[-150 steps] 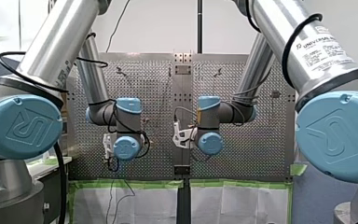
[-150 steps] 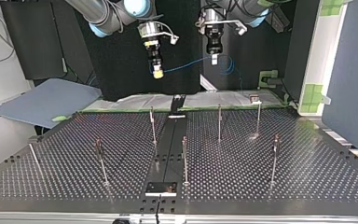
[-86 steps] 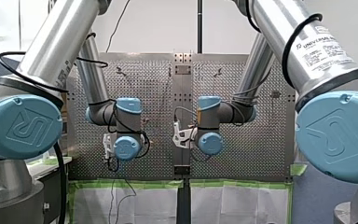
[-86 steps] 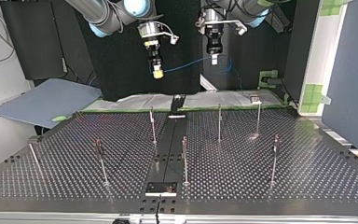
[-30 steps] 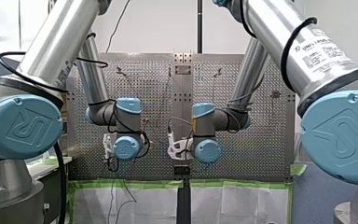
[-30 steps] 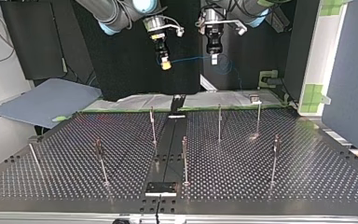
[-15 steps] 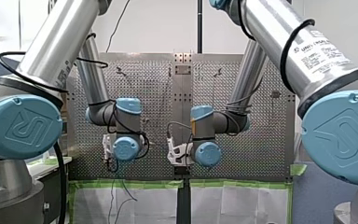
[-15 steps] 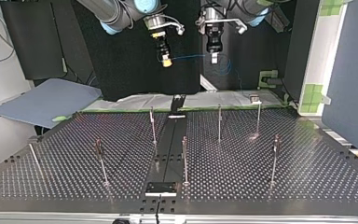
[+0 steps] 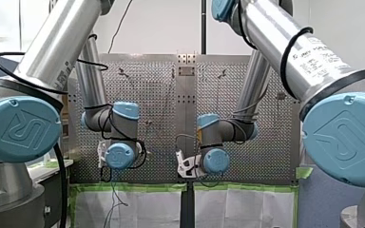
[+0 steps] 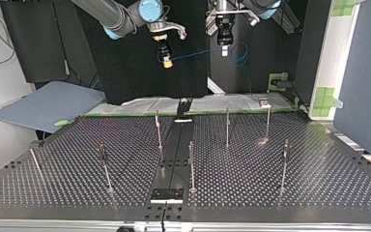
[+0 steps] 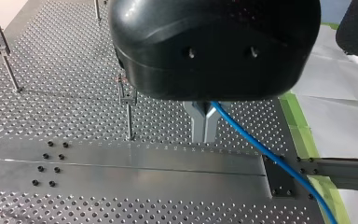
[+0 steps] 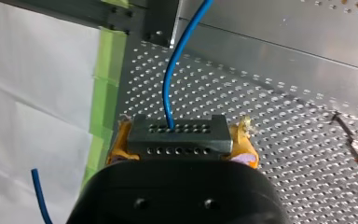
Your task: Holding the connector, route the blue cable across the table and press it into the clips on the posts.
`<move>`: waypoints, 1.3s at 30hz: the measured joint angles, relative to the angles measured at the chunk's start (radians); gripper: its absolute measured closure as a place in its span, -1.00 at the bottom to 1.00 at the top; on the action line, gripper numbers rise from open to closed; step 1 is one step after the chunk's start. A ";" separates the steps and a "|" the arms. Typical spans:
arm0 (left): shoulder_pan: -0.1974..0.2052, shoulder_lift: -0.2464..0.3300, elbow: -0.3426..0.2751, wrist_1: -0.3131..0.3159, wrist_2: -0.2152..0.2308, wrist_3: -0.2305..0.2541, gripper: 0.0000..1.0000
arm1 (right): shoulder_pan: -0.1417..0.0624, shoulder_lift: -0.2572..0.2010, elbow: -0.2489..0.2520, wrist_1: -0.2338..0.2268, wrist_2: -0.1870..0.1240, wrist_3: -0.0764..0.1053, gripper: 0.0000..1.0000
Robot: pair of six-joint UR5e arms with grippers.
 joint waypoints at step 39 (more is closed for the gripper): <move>0.158 0.205 0.095 -0.222 -0.015 -0.051 1.00 | -0.001 -0.234 -0.192 0.208 -0.190 0.175 1.00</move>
